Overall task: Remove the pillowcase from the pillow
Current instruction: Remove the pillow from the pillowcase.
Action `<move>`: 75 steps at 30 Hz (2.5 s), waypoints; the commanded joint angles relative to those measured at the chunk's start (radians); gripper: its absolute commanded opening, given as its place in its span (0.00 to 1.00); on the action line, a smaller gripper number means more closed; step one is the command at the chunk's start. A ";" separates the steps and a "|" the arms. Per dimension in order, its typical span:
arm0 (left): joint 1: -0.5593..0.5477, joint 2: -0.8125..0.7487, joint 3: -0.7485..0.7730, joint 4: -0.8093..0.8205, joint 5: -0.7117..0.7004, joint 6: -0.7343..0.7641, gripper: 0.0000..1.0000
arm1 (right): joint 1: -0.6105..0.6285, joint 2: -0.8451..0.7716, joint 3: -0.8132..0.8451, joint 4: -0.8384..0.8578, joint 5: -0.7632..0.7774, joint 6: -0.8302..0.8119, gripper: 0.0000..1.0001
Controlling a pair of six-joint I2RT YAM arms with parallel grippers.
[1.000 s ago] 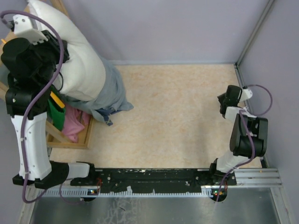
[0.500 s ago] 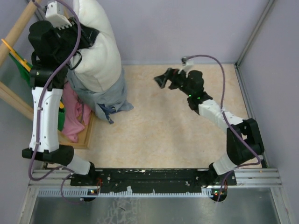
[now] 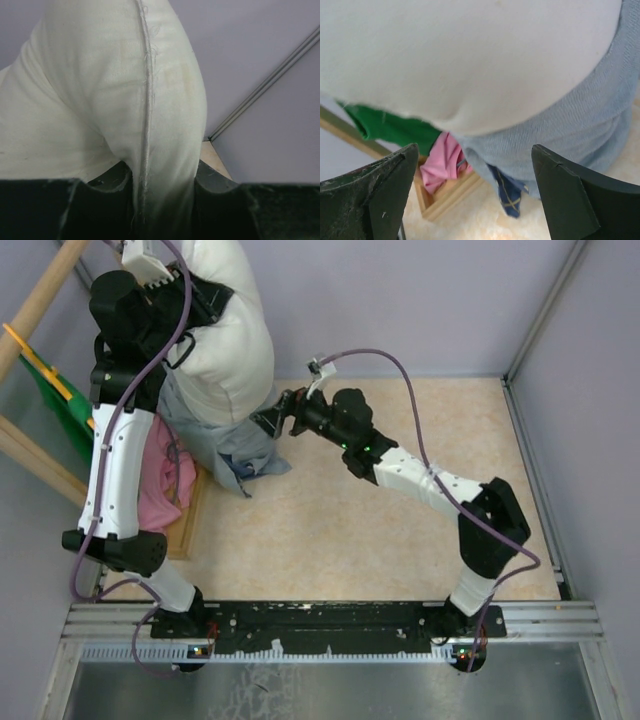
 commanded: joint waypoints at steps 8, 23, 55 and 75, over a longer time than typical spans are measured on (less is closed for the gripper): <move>-0.027 -0.037 0.029 0.226 0.028 -0.036 0.00 | 0.036 0.324 0.392 -0.322 0.203 0.035 0.60; -0.010 -0.104 0.035 0.202 -0.030 0.037 0.00 | -0.129 0.386 0.010 -0.266 0.327 0.137 0.00; 0.124 -0.358 -0.582 -0.019 0.194 0.234 0.00 | 0.001 -0.093 0.146 -0.445 -0.311 -0.320 0.54; 0.133 -0.471 -0.798 -0.149 0.117 0.353 0.00 | -0.544 0.106 0.129 -0.514 -0.177 -0.015 0.96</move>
